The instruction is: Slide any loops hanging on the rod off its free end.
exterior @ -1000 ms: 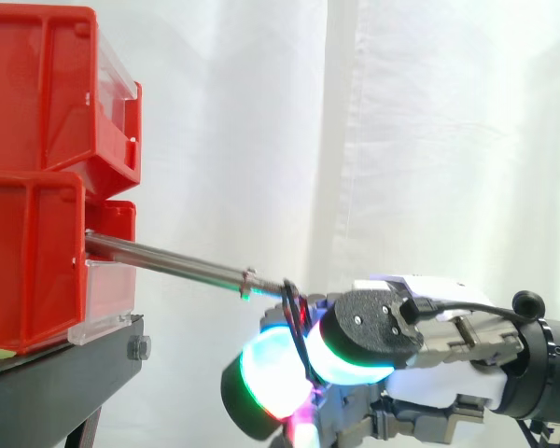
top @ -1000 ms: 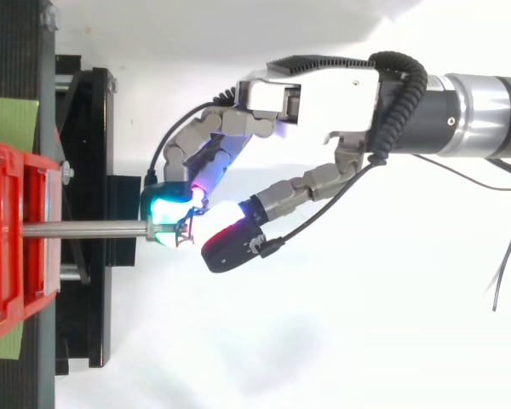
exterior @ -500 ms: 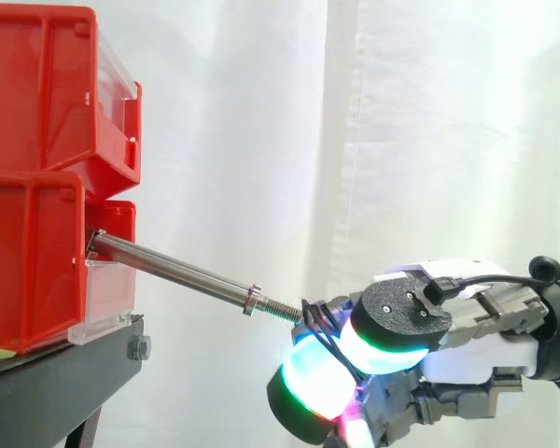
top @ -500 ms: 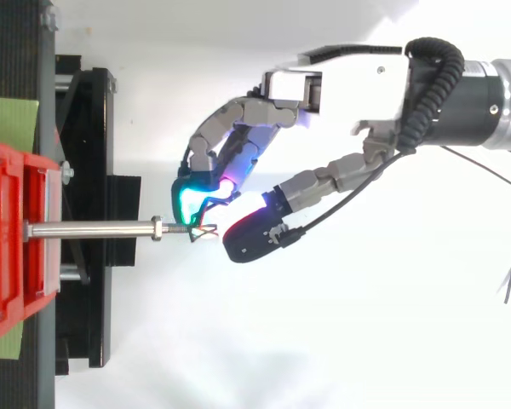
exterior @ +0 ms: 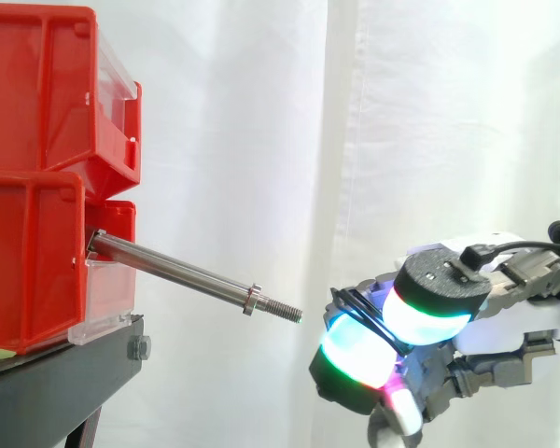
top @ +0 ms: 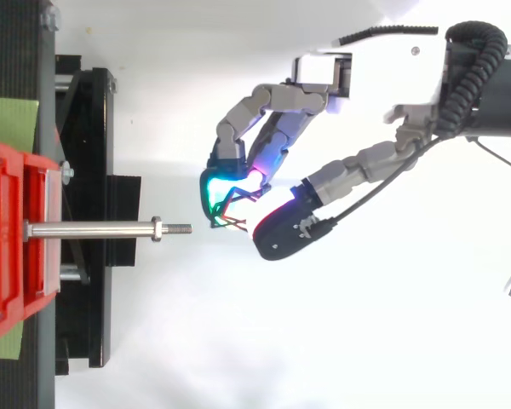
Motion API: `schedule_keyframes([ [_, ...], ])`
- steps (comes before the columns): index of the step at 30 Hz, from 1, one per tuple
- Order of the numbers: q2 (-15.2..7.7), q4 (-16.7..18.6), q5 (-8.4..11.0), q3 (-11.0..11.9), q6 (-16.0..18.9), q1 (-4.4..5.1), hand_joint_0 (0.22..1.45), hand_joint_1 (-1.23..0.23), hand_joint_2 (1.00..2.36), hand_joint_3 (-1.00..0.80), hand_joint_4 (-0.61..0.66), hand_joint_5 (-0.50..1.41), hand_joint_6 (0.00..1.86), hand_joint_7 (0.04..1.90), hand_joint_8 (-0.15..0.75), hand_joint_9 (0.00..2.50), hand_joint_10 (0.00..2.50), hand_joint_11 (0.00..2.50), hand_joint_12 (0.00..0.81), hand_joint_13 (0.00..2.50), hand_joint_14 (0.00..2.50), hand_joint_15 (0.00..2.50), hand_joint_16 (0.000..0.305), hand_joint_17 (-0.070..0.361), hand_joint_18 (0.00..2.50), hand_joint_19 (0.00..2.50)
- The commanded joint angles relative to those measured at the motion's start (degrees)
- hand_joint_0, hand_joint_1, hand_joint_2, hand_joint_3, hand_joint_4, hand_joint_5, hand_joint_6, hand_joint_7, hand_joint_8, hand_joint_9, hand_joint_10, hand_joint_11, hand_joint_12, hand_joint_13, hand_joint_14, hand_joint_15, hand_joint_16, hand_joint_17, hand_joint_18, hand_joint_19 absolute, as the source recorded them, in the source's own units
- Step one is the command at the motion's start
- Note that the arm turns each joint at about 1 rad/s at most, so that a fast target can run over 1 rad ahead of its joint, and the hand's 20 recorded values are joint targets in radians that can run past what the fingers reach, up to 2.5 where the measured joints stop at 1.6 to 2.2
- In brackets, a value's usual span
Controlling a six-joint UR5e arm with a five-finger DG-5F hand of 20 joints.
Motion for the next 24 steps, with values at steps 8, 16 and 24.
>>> schedule_keyframes([
  [8, 1.9, -5.7, 0.98, 0.0, 3.1, -0.01, 0.61, -0.63, 1.00, -0.47, 0.14, -0.13, 0.89, 1.11, 0.270, 1.10, 0.02, 0.50, 0.358, 0.91, 0.02, 0.42, 0.054, 0.122, 0.70, 0.50],
  [16, 2.4, -7.1, 1.07, 0.0, 4.0, -0.01, 0.66, -0.78, 1.02, -0.32, 0.11, -0.18, 0.92, 0.97, 0.277, 0.97, 0.02, 0.51, 0.362, 0.88, 0.02, 0.43, 0.056, 0.126, 0.68, 0.52],
  [24, 2.4, -7.1, 1.16, 0.5, 5.5, -0.09, 0.63, -0.78, 1.00, -0.50, 0.16, -0.17, 0.90, 0.94, 0.267, 1.02, 0.02, 0.51, 0.348, 0.90, 0.02, 0.43, 0.055, 0.124, 0.71, 0.51],
])
